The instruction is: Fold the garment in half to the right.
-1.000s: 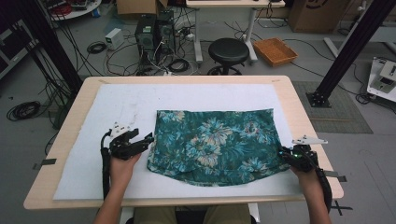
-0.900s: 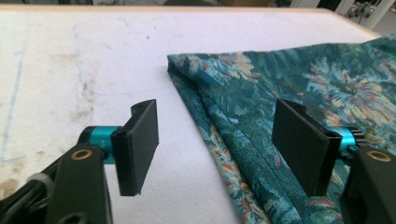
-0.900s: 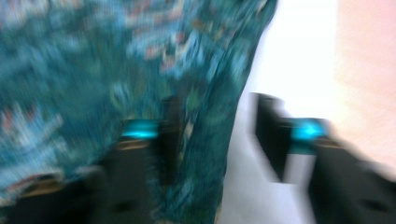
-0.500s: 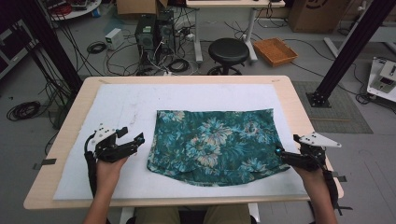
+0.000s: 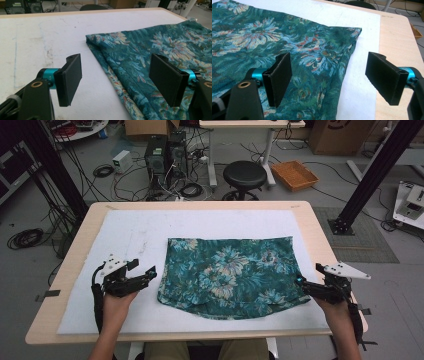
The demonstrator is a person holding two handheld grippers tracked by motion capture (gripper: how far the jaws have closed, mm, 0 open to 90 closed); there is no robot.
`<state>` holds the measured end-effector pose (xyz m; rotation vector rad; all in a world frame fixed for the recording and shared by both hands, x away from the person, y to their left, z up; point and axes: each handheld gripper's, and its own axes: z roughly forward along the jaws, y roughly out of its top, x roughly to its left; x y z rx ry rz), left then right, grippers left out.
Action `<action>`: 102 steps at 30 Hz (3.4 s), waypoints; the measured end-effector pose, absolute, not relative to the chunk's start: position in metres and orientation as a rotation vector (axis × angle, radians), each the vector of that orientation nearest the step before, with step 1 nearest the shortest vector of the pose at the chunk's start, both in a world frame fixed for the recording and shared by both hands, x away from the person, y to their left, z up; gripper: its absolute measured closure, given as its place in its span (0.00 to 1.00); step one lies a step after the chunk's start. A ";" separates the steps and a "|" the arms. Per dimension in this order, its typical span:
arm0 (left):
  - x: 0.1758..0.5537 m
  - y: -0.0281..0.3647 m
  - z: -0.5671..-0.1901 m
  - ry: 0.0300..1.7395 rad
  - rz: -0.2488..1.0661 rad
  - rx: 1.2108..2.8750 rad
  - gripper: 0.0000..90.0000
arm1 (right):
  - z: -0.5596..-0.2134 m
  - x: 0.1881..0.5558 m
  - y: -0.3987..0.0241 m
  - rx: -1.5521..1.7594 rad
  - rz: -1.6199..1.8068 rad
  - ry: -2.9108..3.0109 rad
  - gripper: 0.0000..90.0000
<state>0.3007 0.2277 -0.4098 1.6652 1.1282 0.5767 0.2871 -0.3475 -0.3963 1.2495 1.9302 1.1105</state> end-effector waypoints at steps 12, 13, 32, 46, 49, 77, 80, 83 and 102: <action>0.300 0.208 -0.422 1.193 0.554 1.724 0.30 | -0.402 0.286 -0.342 1.249 1.117 1.933 0.24; 0.299 0.206 -0.423 1.201 0.549 1.724 0.30 | -0.403 0.286 -0.342 1.250 1.119 1.928 0.24; 0.277 0.162 -0.451 1.333 0.621 1.850 0.52 | -0.410 0.284 -0.336 1.251 1.132 1.948 0.24; 0.273 0.161 -0.453 1.308 0.519 1.872 0.94 | -0.408 0.287 -0.321 1.226 1.135 1.985 0.24; 0.272 0.165 -0.453 1.318 0.486 1.847 0.97 | -0.407 0.290 -0.314 1.200 1.140 2.003 0.24; 0.266 0.182 -0.456 1.321 0.403 1.748 0.97 | -0.371 0.403 -0.105 0.907 1.349 2.281 0.24; 0.265 0.182 -0.456 1.314 0.408 1.754 0.97 | -0.379 0.417 -0.080 0.901 1.318 2.319 0.24; 0.266 0.183 -0.456 1.310 0.404 1.755 0.97 | -0.387 0.429 -0.054 0.899 1.298 2.355 0.26; 0.266 0.184 -0.457 1.306 0.379 1.751 0.97 | -0.434 0.480 0.039 0.904 1.026 2.517 0.55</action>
